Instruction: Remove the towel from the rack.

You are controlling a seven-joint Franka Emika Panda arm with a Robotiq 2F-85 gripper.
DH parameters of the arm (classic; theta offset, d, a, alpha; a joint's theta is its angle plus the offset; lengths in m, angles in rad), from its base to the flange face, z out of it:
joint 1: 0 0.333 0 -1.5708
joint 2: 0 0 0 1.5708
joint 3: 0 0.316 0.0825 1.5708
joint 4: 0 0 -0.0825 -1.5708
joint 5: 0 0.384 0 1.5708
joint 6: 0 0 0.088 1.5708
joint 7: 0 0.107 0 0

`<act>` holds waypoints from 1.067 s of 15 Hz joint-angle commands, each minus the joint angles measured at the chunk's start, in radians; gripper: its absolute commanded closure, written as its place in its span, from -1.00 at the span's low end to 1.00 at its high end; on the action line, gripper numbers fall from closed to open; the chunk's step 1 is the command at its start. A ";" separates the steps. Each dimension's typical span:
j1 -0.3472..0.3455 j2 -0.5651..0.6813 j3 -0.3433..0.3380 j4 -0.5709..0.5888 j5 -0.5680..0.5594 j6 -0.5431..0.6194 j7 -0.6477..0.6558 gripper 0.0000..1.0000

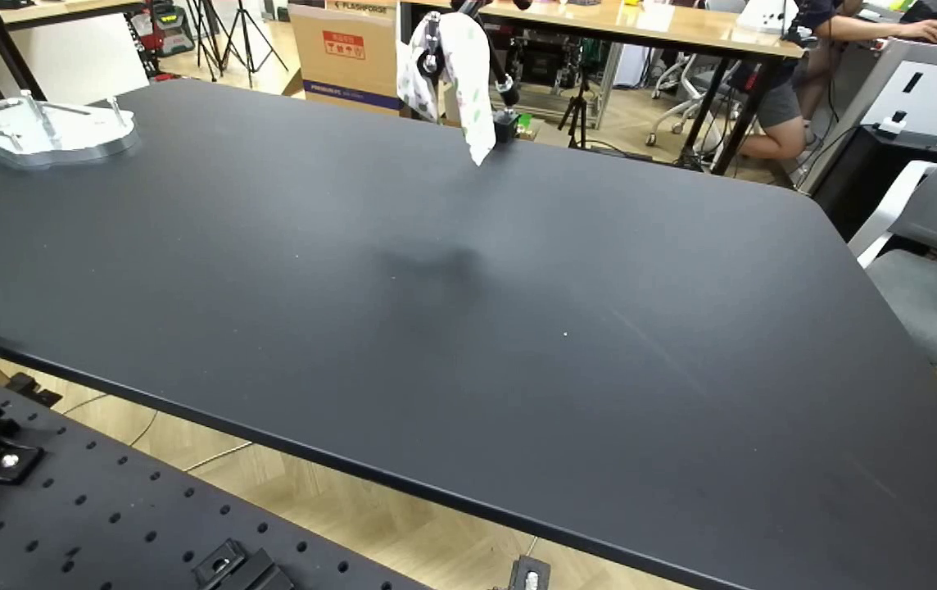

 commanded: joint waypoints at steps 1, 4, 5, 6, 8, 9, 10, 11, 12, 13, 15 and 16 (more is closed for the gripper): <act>-0.004 0.001 0.004 0.003 0.001 -0.003 -0.001 -1.00; -0.012 0.010 0.003 0.007 -0.007 0.015 0.017 -1.00; -0.018 0.020 0.000 0.013 -0.010 0.029 0.024 -1.00; -0.027 0.035 -0.004 0.022 -0.013 0.050 0.033 -1.00; -0.047 0.073 -0.011 0.046 -0.024 0.099 0.043 -1.00; -0.055 0.101 -0.017 0.066 -0.024 0.119 0.037 -1.00; -0.063 0.126 -0.020 0.082 -0.027 0.137 0.033 -1.00; -0.070 0.160 -0.024 0.109 -0.030 0.149 0.032 -1.00; -0.075 0.191 -0.027 0.133 -0.035 0.163 0.028 -1.00; -0.080 0.221 -0.028 0.158 -0.041 0.176 0.028 -1.00; -0.084 0.289 -0.030 0.214 -0.045 0.199 0.018 -1.00; -0.085 0.325 -0.029 0.243 -0.046 0.206 0.019 -1.00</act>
